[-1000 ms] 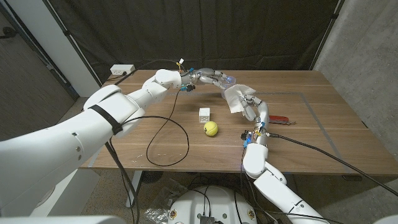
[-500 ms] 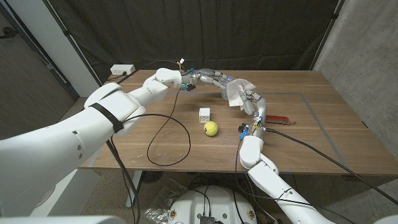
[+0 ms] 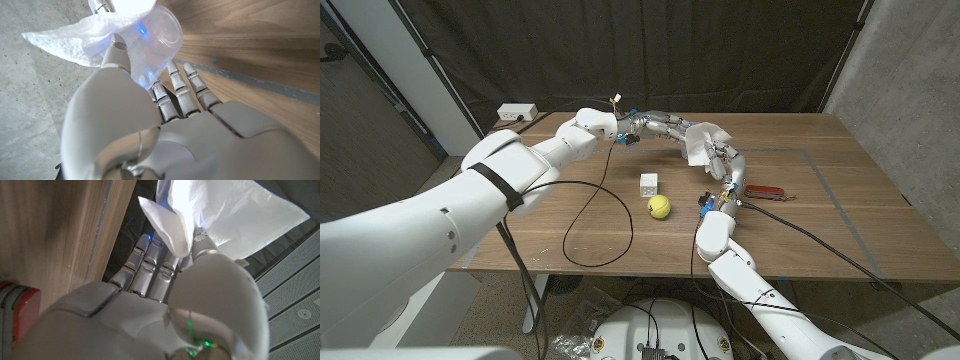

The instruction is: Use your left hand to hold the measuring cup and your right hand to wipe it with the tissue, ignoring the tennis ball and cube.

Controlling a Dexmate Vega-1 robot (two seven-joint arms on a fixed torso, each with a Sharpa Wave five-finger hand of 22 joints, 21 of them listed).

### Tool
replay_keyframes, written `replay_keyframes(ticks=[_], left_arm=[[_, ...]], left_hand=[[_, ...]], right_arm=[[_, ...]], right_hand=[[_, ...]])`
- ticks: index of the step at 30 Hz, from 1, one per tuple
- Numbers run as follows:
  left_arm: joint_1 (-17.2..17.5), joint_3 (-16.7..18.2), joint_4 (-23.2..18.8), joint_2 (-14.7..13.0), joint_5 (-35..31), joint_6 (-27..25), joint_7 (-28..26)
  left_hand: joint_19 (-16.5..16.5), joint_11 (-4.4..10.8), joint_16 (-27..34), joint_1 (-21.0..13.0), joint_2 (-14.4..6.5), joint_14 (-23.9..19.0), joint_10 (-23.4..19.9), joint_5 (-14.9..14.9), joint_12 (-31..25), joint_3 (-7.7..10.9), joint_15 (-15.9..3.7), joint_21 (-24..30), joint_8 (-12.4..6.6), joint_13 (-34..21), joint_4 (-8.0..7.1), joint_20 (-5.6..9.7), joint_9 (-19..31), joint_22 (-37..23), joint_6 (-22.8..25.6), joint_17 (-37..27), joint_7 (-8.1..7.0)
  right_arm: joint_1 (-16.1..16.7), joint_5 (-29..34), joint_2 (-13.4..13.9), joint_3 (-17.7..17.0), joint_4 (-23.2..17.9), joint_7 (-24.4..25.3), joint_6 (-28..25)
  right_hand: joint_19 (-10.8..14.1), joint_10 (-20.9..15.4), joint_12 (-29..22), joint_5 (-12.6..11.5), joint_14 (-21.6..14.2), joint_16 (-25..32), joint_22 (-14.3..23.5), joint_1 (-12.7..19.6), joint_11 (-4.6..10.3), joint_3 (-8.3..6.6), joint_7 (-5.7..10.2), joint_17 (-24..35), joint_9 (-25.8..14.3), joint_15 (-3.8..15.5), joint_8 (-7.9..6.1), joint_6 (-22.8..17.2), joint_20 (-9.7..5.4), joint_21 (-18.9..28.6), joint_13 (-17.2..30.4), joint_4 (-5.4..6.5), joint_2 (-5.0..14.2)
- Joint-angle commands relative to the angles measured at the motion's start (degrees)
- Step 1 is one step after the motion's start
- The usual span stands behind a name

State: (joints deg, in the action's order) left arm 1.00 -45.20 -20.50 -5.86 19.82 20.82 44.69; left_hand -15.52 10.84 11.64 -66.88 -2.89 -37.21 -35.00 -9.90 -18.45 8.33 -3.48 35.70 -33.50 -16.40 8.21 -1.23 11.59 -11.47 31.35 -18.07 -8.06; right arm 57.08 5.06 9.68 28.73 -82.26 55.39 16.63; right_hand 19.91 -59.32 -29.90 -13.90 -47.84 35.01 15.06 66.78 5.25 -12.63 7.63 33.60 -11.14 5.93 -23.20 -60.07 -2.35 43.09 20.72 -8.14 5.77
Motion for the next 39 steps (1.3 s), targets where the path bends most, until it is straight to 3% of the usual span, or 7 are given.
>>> replay_keyframes(ticks=[1, 17, 39], left_arm=[[-0.2, 0.47, 0.16, 0.92, 1.2, -3.44, 0.41], [-0.82, 1.09, 0.2, 0.34, 1.94, -3.46, -0.63], [-1.07, 3.35, 0.25, 0.56, 3.42, -2.83, 3.36]], left_hand=[[0.29, -0.14, -0.06, 2.65, -2.79, 0.32, -0.6, -0.38, -0.26, 2.47, -7.47, 0.4, -0.5, -0.09, -1.97, 0.06, 0.1, 0.0, 1.45, -0.18, 0.45], [0.35, -0.24, 0.14, 2.87, -2.69, 0.23, -0.85, -0.4, -0.17, 2.57, -7.75, 0.66, -0.36, -0.03, -1.97, 0.17, -0.18, 0.02, 1.7, -0.26, 0.65], [0.46, -0.25, 0.25, 3.21, -2.65, 0.2, -1.08, -0.42, -0.03, 2.73, -7.67, 1.02, -0.08, 0.02, -2.03, 0.22, -0.35, 0.03, 1.72, -0.34, 0.53]], right_arm=[[-2.39, 0.89, -1.03, 1.25, 2.81, 1.62, 0.15], [-1.62, 0.9, 0.2, 1.95, 1.87, 1.81, -3.9], [-2.99, -0.12, 1.33, 3.17, 4.4, 2.47, -9.15]], right_hand=[[0.05, -0.13, -0.16, 0.09, -0.51, 0.57, 0.2, 0.06, -0.09, 0.09, -2.33, 0.15, -2.99, 7.02, -1.26, -2.4, -0.74, 0.42, 0.26, 0.15, 0.72], [-0.09, -0.43, -0.1, 0.17, -0.66, 0.64, 0.37, 0.26, -0.24, 0.13, -2.59, 0.12, -2.96, 7.04, -1.43, -2.47, -0.65, 1.3, 0.48, 0.04, 0.71], [-0.34, -0.59, 0.12, 0.36, -0.9, 0.75, 0.52, 0.39, -0.4, 0.19, -2.74, 0.02, -3.01, 6.96, -1.63, -2.41, -0.65, 2.59, 0.79, 0.06, 0.89]])
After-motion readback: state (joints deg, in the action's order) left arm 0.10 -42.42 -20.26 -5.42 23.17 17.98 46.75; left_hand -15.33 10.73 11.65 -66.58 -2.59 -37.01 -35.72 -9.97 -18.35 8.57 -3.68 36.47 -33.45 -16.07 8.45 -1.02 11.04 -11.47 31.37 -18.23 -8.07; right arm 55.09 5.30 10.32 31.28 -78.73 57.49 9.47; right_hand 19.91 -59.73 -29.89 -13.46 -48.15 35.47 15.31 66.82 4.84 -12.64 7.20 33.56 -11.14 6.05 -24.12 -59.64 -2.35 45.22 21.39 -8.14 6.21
